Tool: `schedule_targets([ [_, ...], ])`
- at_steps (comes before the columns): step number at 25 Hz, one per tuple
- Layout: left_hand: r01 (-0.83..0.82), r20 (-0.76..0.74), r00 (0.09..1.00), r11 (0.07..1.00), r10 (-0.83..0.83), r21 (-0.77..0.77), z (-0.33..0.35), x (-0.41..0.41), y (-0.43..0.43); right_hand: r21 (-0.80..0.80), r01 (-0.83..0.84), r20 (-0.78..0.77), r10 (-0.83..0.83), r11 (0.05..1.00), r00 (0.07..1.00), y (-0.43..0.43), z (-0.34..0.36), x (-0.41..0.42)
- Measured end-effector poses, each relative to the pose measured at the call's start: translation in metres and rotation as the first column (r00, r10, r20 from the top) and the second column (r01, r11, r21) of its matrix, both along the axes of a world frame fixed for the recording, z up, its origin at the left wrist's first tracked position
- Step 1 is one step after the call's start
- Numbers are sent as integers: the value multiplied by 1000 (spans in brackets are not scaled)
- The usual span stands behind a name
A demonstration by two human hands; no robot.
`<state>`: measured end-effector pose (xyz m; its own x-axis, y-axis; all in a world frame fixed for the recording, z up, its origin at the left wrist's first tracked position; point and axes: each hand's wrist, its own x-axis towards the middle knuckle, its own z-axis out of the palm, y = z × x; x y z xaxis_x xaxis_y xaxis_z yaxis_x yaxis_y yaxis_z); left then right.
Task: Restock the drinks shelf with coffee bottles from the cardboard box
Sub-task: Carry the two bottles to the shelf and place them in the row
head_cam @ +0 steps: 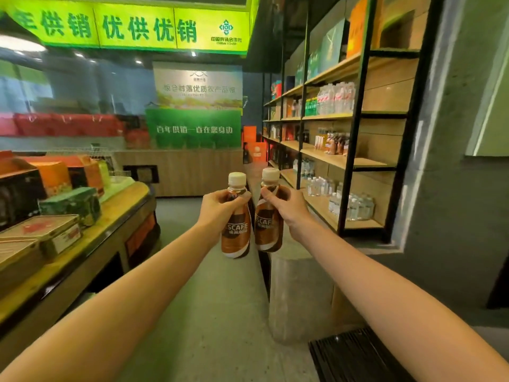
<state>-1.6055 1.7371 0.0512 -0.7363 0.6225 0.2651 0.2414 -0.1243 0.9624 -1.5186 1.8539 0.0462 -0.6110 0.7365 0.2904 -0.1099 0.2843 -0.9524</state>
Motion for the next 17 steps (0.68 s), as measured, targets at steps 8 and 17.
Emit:
schedule_targets([
  [8,-110,-6,994,994,110,-16,-10,-192,131,25,-126,14,126,992,992,136,-11,-198],
  [17,-184,42,982,983,184,-20,12,-386,318,19,-139,30,139,990,990,330,6,-404],
])
